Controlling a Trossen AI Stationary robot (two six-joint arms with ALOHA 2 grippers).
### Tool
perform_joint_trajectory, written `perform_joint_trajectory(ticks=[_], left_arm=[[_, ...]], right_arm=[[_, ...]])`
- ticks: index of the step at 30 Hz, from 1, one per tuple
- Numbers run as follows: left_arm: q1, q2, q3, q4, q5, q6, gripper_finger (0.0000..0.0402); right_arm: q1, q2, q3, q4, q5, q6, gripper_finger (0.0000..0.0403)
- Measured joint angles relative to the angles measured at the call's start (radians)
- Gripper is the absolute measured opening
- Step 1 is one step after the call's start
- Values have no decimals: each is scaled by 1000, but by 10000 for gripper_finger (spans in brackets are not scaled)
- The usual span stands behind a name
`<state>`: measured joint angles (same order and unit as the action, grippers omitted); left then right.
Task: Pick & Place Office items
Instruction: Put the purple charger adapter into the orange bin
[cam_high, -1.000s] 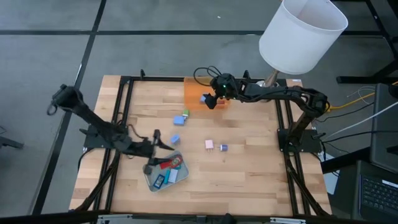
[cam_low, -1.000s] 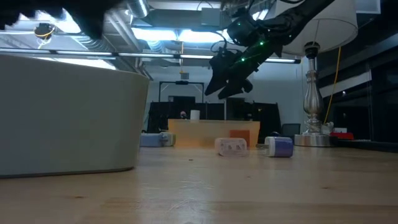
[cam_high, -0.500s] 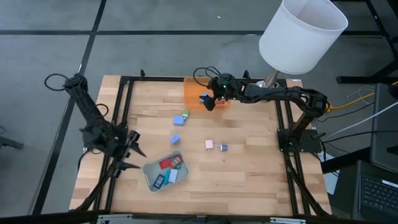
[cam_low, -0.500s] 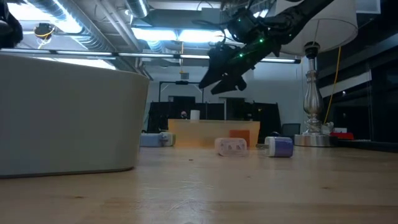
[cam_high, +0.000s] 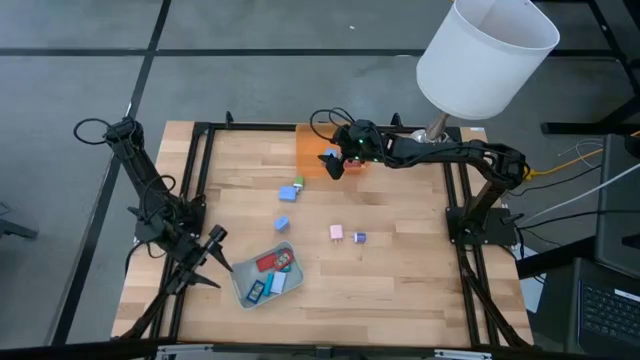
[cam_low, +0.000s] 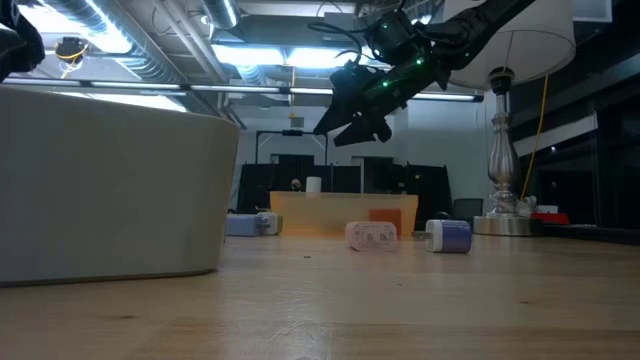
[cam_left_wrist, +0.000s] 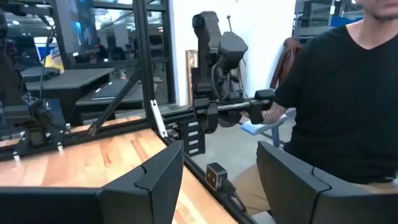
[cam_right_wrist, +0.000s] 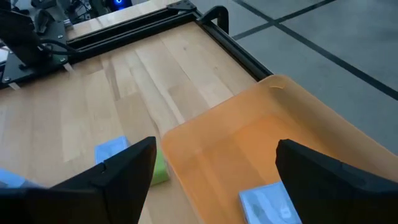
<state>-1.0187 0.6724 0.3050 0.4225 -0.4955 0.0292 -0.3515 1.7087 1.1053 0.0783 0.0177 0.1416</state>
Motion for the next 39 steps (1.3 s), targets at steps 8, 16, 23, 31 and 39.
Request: perform_joint_trajectory(ticks=[8,16,23,31,39], left_arm=[[9,3,0,33,-3,-22,194],[13,-65,-15,-86,201,-14,197],[13,-252,-98,-94,266,-31,192],[13,-517,-236,-128,305,13,197],[13,-590,-296,-198,369,-10,191]], right_arm=[[0,0,0,10,0,-1,326],[6,-1,0,19,-19,-2,326],[17,-1,0,19,-19,-4,326],[39,-1,0,19,-21,-8,325],[73,-1,0,26,-35,-22,325]])
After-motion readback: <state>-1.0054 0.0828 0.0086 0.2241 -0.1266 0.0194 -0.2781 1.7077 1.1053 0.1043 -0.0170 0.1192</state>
